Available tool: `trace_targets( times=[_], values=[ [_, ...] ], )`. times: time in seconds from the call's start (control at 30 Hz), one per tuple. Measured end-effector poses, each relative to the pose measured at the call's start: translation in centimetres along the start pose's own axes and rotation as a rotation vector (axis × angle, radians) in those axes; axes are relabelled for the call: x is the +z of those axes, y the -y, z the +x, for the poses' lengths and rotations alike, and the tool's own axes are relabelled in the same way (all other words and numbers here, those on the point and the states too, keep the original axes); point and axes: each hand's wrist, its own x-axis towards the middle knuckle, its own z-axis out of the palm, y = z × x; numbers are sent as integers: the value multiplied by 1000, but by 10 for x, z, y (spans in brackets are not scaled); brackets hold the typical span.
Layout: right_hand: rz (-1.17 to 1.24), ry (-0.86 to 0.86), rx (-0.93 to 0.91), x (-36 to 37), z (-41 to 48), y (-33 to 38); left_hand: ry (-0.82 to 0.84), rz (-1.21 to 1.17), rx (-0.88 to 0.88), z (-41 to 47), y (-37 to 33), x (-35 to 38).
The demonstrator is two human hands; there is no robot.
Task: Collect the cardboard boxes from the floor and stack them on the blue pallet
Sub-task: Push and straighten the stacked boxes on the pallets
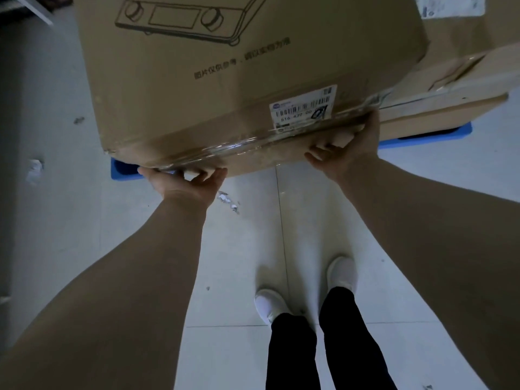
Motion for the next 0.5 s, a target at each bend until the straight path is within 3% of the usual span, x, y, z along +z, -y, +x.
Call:
trace_targets(
  times=[0.5],
  values=[
    [-119, 27, -21, 44, 31, 13, -5, 211, -19, 42, -34, 36]
  ],
)
